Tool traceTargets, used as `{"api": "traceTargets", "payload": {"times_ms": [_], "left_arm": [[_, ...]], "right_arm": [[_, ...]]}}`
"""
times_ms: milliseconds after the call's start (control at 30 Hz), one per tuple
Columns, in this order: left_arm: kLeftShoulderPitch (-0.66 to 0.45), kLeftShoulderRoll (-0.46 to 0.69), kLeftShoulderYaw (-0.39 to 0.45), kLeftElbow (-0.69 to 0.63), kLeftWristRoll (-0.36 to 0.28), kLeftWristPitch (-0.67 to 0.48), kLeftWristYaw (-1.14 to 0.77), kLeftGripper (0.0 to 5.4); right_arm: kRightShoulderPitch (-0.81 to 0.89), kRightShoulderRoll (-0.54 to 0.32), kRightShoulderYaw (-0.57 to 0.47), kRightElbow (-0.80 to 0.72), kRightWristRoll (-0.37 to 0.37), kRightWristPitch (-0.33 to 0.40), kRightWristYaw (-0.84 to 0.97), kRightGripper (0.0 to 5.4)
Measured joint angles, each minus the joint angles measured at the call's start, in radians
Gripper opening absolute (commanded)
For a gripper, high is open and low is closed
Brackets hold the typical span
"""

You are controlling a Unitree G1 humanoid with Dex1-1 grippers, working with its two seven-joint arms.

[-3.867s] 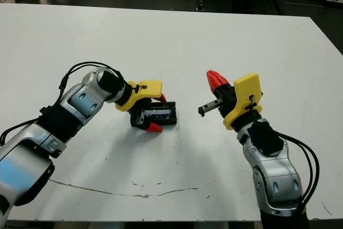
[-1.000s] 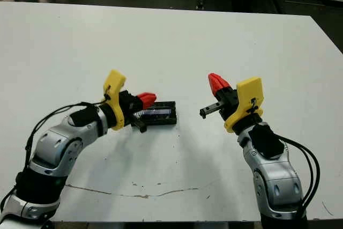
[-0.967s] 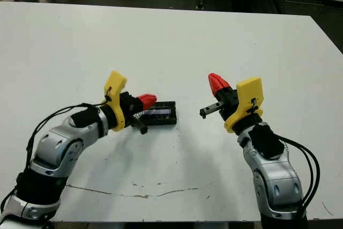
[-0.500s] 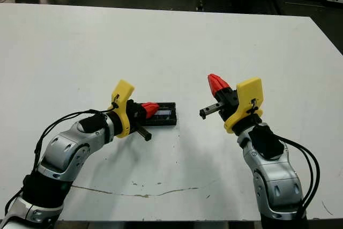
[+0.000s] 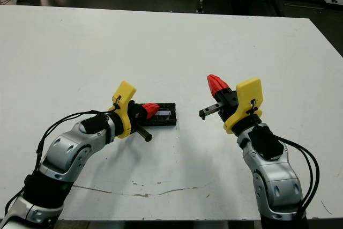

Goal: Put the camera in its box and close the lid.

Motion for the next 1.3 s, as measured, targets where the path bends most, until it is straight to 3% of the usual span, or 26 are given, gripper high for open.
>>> {"api": "traceTargets", "payload": {"times_ms": [100,267,367,500,767,867,1133,1300], "left_arm": [[0.04,0.005,0.064,-0.075,-0.038,0.036,0.011,0.02],[0.051,0.006,0.259,-0.222,-0.12,0.053,0.061,0.02],[0.051,0.005,0.36,-0.247,-0.164,-0.004,0.074,0.02],[0.06,-0.004,0.436,-0.256,-0.162,-0.181,0.101,0.02],[0.092,-0.042,0.488,-0.093,-0.024,-0.647,0.176,0.02],[0.101,-0.045,0.497,-0.023,-0.011,-0.756,0.182,0.02],[0.147,-0.091,0.503,0.029,-0.057,-0.833,0.212,0.02],[0.172,-0.102,0.495,0.025,-0.052,-0.833,0.249,0.02]], "right_arm": [[0.001,0.0,-0.001,-0.003,0.001,0.0,-0.004,0.0],[0.001,0.012,-0.007,-0.005,0.011,0.0,-0.007,0.0],[0.001,0.024,-0.016,-0.005,0.018,-0.004,-0.015,0.0],[0.0,0.05,-0.027,-0.005,0.019,-0.02,-0.047,0.0],[-0.034,0.109,-0.069,0.002,0.01,-0.035,-0.16,0.0],[-0.06,0.114,-0.075,0.003,-0.022,-0.036,-0.208,0.0],[-0.107,0.142,-0.08,0.041,-0.071,-0.067,-0.272,0.0],[-0.109,0.149,-0.077,0.058,-0.088,-0.092,-0.278,0.0]]}}
